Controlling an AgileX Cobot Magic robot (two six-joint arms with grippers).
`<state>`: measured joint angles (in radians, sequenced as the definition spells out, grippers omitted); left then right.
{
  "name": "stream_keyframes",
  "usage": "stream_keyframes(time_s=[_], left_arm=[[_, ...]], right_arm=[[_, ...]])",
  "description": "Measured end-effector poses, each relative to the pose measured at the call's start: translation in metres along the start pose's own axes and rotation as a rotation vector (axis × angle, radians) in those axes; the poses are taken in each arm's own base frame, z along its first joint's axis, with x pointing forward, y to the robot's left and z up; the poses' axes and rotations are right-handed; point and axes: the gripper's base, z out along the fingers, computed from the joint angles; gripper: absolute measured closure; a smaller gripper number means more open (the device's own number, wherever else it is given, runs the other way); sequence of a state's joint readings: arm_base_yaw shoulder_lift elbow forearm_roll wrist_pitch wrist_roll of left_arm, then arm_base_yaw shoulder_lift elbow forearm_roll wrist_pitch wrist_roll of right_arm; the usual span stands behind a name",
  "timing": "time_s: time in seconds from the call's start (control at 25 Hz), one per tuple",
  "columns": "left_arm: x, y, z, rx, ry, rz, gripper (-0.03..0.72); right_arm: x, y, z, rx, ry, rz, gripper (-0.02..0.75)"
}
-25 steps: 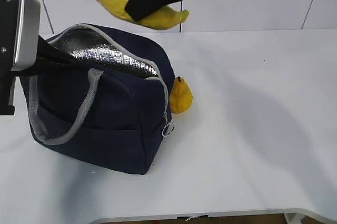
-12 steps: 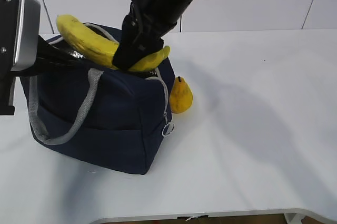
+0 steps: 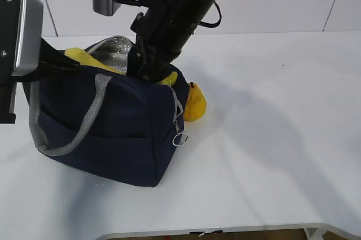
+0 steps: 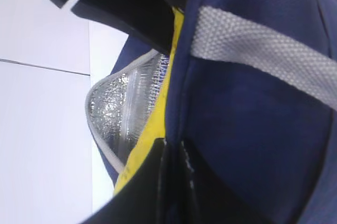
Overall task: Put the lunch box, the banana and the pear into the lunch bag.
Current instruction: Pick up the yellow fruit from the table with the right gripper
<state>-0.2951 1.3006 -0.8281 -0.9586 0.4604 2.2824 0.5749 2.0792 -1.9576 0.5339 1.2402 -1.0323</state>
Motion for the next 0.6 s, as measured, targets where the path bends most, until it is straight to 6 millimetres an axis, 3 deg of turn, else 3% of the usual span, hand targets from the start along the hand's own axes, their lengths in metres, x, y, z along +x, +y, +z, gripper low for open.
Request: stream_keyframes(time_s=[0.24,0.4,0.6], left_arm=[[0.0,0.0,0.0,0.0,0.0,0.0,0.701],[0.0,0.001,-0.001,-0.008,0.006,0.002,0.701],[0.001,0.001,-0.001,-0.012,0.011,0.005,0.701]], right_arm=[[-0.007,0.008,0.005,-0.014,-0.006,0.038,0.417],[-0.016,0.019,-0.003,0.02,0.017,0.021,0.417],[-0.007,0.024,0.003,-0.01,0.026,0.057,0.417]])
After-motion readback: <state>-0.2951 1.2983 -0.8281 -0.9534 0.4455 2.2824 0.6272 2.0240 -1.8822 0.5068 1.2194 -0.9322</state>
